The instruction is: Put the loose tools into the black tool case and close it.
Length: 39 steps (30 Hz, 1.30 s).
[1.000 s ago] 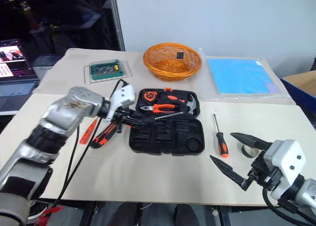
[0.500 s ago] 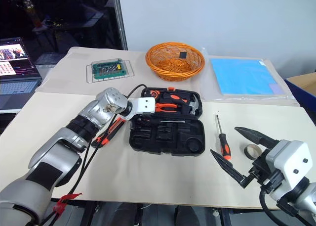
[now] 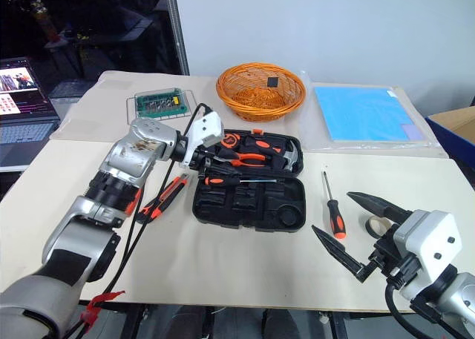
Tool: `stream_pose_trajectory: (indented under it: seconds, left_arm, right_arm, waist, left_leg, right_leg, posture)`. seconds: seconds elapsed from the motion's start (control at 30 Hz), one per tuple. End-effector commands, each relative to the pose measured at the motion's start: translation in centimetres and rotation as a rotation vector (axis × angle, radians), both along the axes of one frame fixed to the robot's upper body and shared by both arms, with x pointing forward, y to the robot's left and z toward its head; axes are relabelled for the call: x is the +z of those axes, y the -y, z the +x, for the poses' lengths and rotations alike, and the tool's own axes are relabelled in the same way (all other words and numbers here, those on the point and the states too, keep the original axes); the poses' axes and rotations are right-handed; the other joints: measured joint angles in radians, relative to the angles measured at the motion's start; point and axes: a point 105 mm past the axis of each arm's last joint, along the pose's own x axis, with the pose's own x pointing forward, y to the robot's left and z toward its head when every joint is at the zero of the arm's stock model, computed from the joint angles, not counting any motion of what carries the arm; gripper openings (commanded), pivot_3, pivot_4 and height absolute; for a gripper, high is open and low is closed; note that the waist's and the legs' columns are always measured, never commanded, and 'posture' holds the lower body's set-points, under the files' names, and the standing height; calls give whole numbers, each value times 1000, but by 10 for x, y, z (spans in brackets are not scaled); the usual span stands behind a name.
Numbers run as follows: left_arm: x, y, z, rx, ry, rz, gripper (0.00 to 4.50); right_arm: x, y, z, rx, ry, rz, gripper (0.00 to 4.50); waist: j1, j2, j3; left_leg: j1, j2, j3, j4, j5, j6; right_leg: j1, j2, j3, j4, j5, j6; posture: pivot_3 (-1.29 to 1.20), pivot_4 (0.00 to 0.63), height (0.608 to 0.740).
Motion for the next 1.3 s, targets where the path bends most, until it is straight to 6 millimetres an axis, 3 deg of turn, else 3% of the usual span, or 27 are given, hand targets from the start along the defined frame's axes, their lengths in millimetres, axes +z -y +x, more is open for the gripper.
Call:
stream_pose_trajectory:
  seconds: [0.03, 0.07, 0.17, 0.3, 0.47, 0.57, 0.67, 0.73, 0.87, 0.97, 1.07, 1.17, 1.3]
  left_arm:
    - [-4, 6, 3, 176, 77, -126, 404]
    - [-7, 8, 3, 209, 79, -153, 37]
    - [-36, 13, 3, 325, 64, -157, 14]
    - [-79, 17, -4, 362, 17, -20, 14]
    - [-101, 17, -7, 359, -53, 50, 14]
    - [-107, 16, -9, 363, -192, 35, 14]
    - [-90, 16, -6, 371, -223, -39, 14]
    - [-52, 23, -10, 283, -137, -200, 14]
    - [-15, 17, -30, 133, -70, -310, 14]
    - [6, 16, -56, -29, -52, -331, 670]
    - [22, -3, -76, -156, -36, -270, 1733]
    - [28, -15, -94, -240, -43, -194, 2749]
    - [28, -14, -109, -300, -51, -127, 4009]
  right_arm:
    - [7, -1, 1, 1, 47, -16, 4500]
    - [7, -1, 2, 0, 48, -16, 4500]
    - [6, 0, 4, -6, 52, -19, 4500]
    - [6, -1, 5, -5, 50, -25, 4500]
    - [4, -3, 5, -5, 36, -31, 4500]
    - [1, -3, 5, -9, 8, -25, 4500]
    - [-4, -2, 6, -27, -23, -33, 4500]
    - [-6, 5, 12, -97, -20, -24, 4500]
    - [-12, 16, 24, -198, -89, 32, 4500]
    - [-22, 36, 34, -348, -178, -102, 4500]
    - [-38, 37, 54, -340, -355, -58, 4500]
    - [-57, 48, 75, -415, -504, -55, 4500]
    - [-72, 51, 92, -437, -639, -13, 4500]
  waist:
    - [2, 0, 0]
    - [2, 0, 0]
    - [7, 0, 0]
    - [5, 0, 0]
    - [3, 5, -4]
    - [3, 5, -6]
    - [3, 7, -8]
    - [0, 7, -8]
    - [-2, 6, -7]
    - [-6, 7, -7]
    - [-6, 6, -7]
    - [-14, 5, -6]
    - [-5, 5, -5]
  left_leg:
    - [0, 0, 0, 0, 0, 0]
    - [0, 0, -1, 1, 0, 0]
    - [0, 0, -1, 4, 0, 0]
    - [0, -1, -1, 4, 0, 0]
    - [9, -1, -1, 3, 0, 0]
    - [15, -1, -1, 1, 0, -1]
    - [15, 0, -1, 1, 0, 0]
    - [15, 0, -1, 1, 0, 0]
    - [12, 0, -1, 0, 0, 0]
    - [10, 1, 1, -1, 0, 0]
    - [11, 0, 0, -1, 0, 0]
    - [11, 1, 1, -1, 0, 0]
    - [9, -1, 0, -2, 0, 0]
  right_leg:
    - [0, 0, 0, 0, -1, 2]
    - [0, 1, 0, 1, -1, 2]
    - [1, 0, 0, 2, -1, 2]
    - [1, 0, 0, 1, 0, 3]
    - [11, 0, -1, -2, -1, 2]
    - [16, -1, -1, -3, -5, -4]
    - [16, -1, -1, -3, -5, -4]
    - [15, -1, -1, -3, -5, -4]
    - [13, -1, 0, -3, -5, -5]
    - [9, -1, 0, -2, -2, -10]
    - [11, -1, 0, -3, -1, -13]
    - [10, 0, 0, -4, -1, -13]
    - [9, -1, 0, -4, -4, -9]
  posture:
    - [0, 150, 740]
    - [0, 150, 740]
    - [0, 150, 740]
    - [0, 150, 740]
    - [0, 150, 740]
    - [0, 150, 740]
    - [0, 150, 740]
    - [0, 150, 740]
    - [0, 150, 740]
    - [0, 150, 740]
    - [0, 150, 740]
    - [0, 150, 740]
    - [0, 150, 740]
